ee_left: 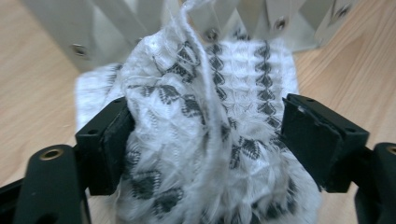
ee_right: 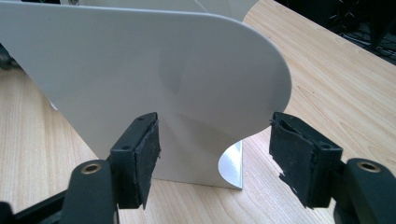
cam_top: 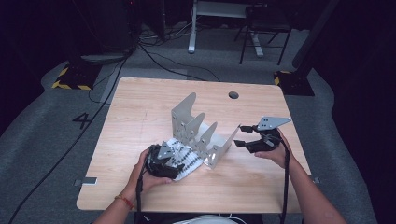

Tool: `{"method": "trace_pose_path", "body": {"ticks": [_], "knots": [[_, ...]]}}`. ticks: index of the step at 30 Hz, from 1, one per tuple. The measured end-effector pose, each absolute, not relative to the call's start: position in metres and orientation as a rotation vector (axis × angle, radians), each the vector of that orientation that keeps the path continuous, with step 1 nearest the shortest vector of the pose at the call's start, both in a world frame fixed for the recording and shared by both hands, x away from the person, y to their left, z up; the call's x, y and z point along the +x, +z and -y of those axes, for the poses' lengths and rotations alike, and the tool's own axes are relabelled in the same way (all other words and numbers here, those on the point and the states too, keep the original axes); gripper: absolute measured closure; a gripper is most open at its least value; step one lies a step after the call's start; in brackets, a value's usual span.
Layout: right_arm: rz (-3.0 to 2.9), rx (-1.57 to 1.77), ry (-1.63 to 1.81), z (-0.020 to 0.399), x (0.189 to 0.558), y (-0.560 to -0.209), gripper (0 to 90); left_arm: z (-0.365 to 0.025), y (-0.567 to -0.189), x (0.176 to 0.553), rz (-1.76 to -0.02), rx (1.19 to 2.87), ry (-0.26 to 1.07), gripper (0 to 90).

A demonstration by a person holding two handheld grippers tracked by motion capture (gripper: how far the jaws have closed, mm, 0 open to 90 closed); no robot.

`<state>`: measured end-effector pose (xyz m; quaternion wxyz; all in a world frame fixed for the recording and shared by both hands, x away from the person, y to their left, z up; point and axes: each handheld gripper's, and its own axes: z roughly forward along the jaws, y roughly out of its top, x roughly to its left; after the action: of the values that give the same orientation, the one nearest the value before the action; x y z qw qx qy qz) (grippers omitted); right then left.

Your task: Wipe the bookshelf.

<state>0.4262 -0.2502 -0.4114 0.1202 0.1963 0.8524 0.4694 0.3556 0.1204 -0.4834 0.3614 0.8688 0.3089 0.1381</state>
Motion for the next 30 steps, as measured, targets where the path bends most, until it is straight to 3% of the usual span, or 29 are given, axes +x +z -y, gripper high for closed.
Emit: {"method": "trace_pose_path", "body": {"ticks": [4,14,26,30], "knots": [[-2.499,0.575,1.38,0.248,0.428,-0.415,34.6,-0.104,-0.492,0.359,-0.777,2.363,0.325,15.4],[-2.539,0.54,1.371,0.237,0.428,-0.424,36.6,-0.109,-0.498,0.36,-0.775,2.327,0.3,15.4],[-2.639,0.575,1.363,0.237,0.457,-0.458,32.3,-0.12,-0.495,0.36,-0.778,2.304,0.329,37.7],[-2.663,0.439,1.377,0.235,0.452,-0.459,45.5,-0.123,-0.495,0.36,-0.772,2.302,0.343,46.0]]}}
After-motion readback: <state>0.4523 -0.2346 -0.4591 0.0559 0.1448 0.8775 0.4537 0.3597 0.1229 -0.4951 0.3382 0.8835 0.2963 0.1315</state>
